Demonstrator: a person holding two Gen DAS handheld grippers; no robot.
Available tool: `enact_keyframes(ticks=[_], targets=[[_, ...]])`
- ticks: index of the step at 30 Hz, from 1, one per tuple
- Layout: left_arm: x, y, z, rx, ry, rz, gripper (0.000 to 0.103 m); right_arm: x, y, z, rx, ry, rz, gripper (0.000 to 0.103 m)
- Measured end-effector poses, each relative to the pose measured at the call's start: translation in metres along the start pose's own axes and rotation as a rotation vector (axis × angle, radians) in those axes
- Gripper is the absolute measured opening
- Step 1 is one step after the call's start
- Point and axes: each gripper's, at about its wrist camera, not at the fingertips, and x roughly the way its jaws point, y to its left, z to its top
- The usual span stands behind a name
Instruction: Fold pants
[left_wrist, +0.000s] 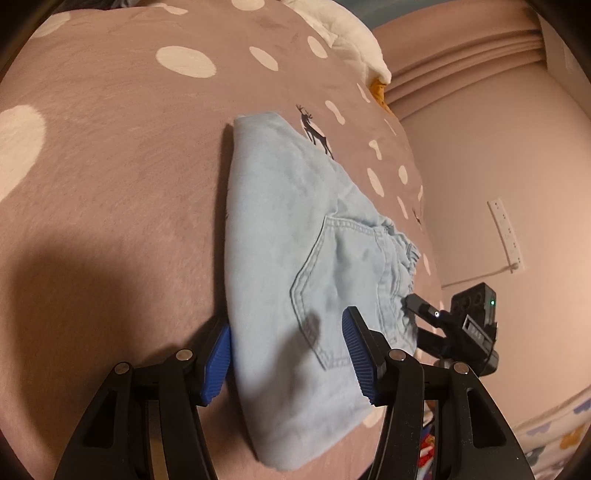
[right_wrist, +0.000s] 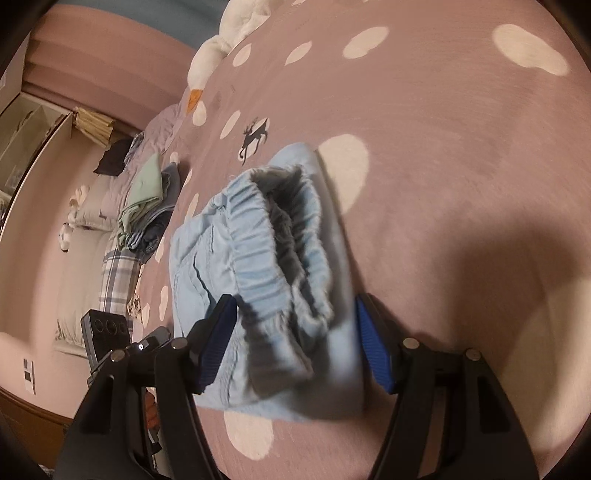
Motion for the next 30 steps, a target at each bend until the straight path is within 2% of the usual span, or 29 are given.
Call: enact_keyframes(ticks=[12, 21, 30], targets=[[0.020, -0.011, 0.010, 0.058, 0.028, 0.007, 0.056, 0.018, 0.010, 0.014, -0.076, 0.009, 0.008, 0.065], [0.025, -0.015, 0.012, 0.083, 0.030, 0.028, 0.056, 0.020, 0.010, 0.012, -0.091, -0.014, 0.019, 0.062], [0.030, -0.025, 0.013, 0.107, 0.024, 0.071, 0.056, 0.020, 0.015, 0.009, -0.099, -0.026, -0.008, 0.060]])
